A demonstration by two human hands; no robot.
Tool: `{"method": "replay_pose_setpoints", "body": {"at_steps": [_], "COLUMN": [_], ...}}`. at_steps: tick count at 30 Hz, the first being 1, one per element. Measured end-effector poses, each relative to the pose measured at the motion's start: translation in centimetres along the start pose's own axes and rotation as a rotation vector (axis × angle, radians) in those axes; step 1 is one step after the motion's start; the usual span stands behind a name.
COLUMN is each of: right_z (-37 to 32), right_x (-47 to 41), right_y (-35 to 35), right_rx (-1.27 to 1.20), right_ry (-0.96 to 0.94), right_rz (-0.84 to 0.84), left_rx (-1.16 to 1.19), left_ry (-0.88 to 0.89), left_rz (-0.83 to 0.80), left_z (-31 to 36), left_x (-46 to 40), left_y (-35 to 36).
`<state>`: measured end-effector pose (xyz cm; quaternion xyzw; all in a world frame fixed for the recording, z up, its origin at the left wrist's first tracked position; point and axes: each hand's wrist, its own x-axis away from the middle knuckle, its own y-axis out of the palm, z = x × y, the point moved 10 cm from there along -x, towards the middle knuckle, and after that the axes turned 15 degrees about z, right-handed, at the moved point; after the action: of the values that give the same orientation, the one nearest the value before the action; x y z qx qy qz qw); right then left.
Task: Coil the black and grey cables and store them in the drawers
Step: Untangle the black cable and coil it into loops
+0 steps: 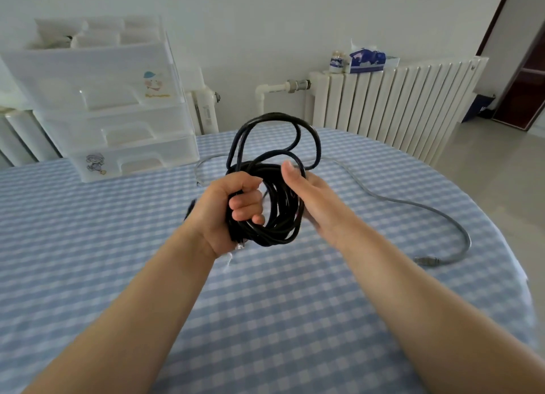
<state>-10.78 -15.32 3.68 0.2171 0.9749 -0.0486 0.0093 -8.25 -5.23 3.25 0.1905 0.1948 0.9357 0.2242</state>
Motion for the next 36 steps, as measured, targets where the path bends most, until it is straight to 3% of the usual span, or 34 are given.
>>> {"method": "replay_pose_setpoints", "body": {"at_steps": [3, 6, 8, 11, 14, 18, 26, 33, 36], "right_z": [-2.2, -3.9, -4.1, -3.6, -4.2, -3.5, 0.5, -1.3, -1.0], "right_x": [-0.2, 0.2, 0.2, -0.5, -0.8, -0.9, -2.2, -2.1, -2.2], "right_y": [-2.8, -5.3, -6.8, -7.6, -6.4, -3.4, -2.0, -1.8, -1.6], "right_rx": [0.175, 0.088, -0.016, -0.157, 0.018, 0.054, -0.066, 0.137, 0.143], "right_ry": [-0.204, -0.341, -0.299, -0.142, -0.212, -0.243, -0.023, -0.281, -0.295], "right_rz": [0.27, 0.479, 0.537, 0.471, 0.306, 0.088, 0.099, 0.098, 0.096], "left_rx": [-0.123, -0.271, -0.369, -0.474, -0.496, -0.465, -0.456, -0.44, -0.45], "left_ry": [-0.007, 0.0, -0.002, -0.005, -0.024, -0.052, -0.065, -0.049, -0.031], "left_rz": [0.045, 0.083, 0.101, 0.118, 0.158, 0.208, 0.203, 0.272, 0.274], "left_z": [-0.4, -0.9, -1.2, -1.6, -1.7, -1.4, -0.6, -0.4, -0.1], "left_x": [-0.4, -0.7, -0.8, -1.0, -1.2, -1.6, -1.6, -1.4, -1.3], "left_y": [-0.6, -0.9, -1.2, -1.7, -2.3, -3.8, -4.2, -4.5, -4.2]}}
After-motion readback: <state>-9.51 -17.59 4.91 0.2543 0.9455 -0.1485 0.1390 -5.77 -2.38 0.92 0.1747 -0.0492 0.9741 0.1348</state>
